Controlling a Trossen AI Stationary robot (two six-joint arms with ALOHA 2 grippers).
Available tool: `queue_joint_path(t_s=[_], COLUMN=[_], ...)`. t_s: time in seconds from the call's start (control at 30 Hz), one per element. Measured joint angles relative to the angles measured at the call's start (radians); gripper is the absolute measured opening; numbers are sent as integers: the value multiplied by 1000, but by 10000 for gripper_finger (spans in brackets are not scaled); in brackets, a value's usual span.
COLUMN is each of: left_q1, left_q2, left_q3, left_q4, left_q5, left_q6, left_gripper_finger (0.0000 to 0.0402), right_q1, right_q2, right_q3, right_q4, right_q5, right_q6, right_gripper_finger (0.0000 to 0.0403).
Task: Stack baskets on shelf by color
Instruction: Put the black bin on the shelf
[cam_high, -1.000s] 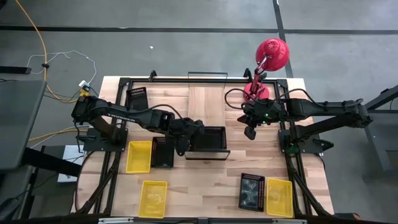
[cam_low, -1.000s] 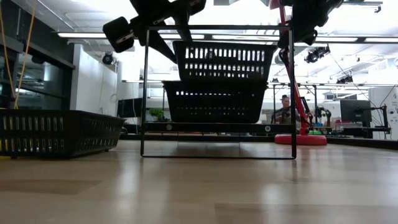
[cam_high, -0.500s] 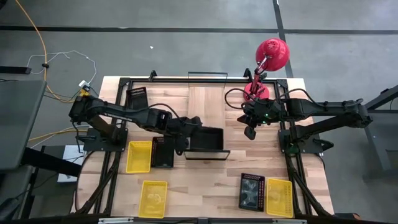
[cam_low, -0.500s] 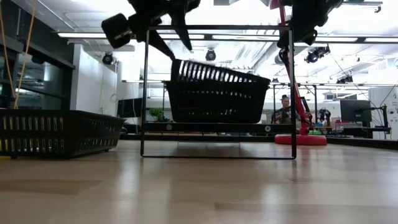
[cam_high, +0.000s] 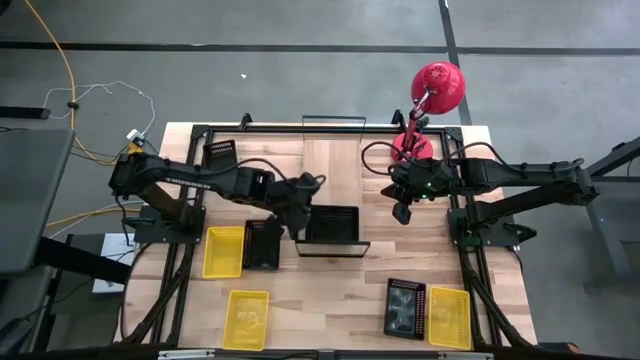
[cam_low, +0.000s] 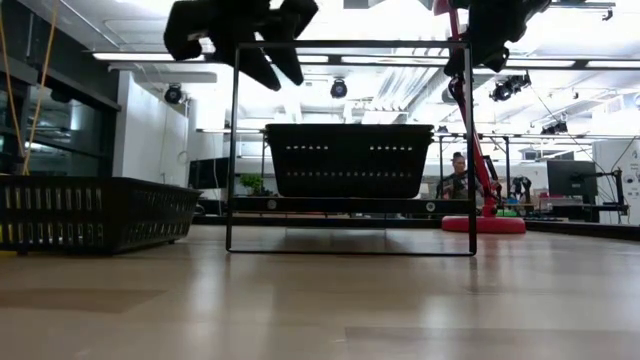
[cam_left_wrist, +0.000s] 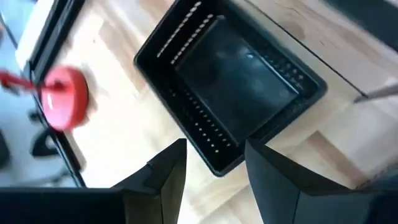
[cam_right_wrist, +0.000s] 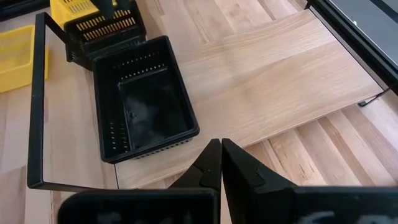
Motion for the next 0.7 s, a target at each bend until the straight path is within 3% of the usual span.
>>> queue_joint_path(t_s=[0.1,0.4,0.7], left_q1=[24,152,221], left_q2=[-5,-109,-172], left_q3=[0,-2,-4], left_q4=[-2,32,244], left_q5=[13,240,341], left_q6=[-111,-552,-734], left_gripper_finger=[150,149,149], right_q1=[0,0,0], right_q2=[0,0,0], right_q3=[0,0,0], right_q4=[0,-18,-74], right_q5=[-8,-8,-25], right_q6=[0,-3,-15], right_gripper_finger=[0,0,0])
